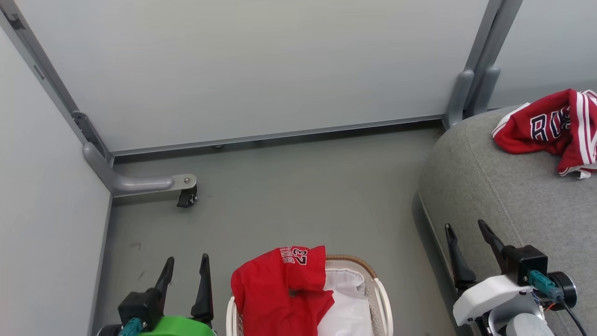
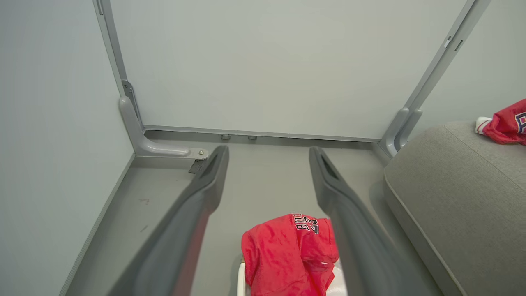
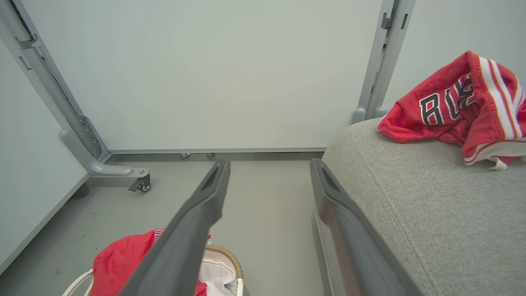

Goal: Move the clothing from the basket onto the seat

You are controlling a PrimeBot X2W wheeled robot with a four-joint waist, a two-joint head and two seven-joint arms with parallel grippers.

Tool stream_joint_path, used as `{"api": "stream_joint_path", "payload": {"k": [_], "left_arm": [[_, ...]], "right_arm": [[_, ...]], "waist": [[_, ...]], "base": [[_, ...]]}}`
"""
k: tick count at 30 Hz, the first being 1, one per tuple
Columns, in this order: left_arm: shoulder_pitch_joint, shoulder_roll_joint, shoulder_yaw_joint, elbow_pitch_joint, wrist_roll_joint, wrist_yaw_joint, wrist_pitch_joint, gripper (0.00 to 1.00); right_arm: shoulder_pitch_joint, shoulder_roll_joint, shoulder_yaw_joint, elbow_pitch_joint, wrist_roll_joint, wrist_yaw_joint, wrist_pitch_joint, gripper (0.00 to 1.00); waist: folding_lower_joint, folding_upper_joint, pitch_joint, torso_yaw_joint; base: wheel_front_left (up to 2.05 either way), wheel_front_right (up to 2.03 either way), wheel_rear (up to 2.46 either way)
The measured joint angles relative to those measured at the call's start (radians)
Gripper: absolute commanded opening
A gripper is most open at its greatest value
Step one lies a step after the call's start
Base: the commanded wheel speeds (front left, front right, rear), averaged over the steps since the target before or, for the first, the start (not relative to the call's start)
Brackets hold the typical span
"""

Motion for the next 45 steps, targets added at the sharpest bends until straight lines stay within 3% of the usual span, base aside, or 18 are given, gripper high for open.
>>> {"api": "stream_joint_path", "payload": {"k": [8, 14, 23, 34, 45], "left_arm": [[-0.113, -0.001, -0.097, 0.089, 0.009, -0.015, 0.000, 1.00], [-0.261, -0.002, -0.246, 0.278, -0.002, -0.028, 0.000, 1.00], [-0.491, -0.002, -0.445, 0.550, -0.018, -0.031, 0.044, 1.00], [-0.690, -0.004, -0.667, 0.761, 0.061, -0.031, 0.064, 1.00], [-0.832, 0.017, -0.774, 0.896, 0.082, -0.032, 0.136, 1.00]], "right_arm": [[-0.037, 0.000, -0.003, -0.026, -0.008, 0.000, 0.000, 1.00], [-0.105, 0.000, -0.009, -0.039, -0.022, 0.000, 0.000, 1.00], [-0.249, 0.000, 0.014, -0.064, -0.011, 0.000, 0.000, 1.00], [-0.379, -0.001, 0.054, -0.098, 0.030, 0.000, 0.000, 1.00], [-0.443, -0.001, 0.085, -0.124, 0.055, 0.000, 0.000, 1.00]], "waist": [[0.0000, -0.0001, 0.044, -0.012], [0.0000, 0.0000, 0.120, -0.027], [0.0001, 0.0000, 0.286, -0.063], [0.0002, 0.0000, 0.514, -0.137], [0.0002, 0.0000, 0.694, -0.216]], "base": [[0.00, 0.00, 0.00], [0.00, 0.00, 0.00], [0.00, 0.00, 0.00], [0.00, 0.00, 0.00], [0.00, 0.00, 0.00]]}}
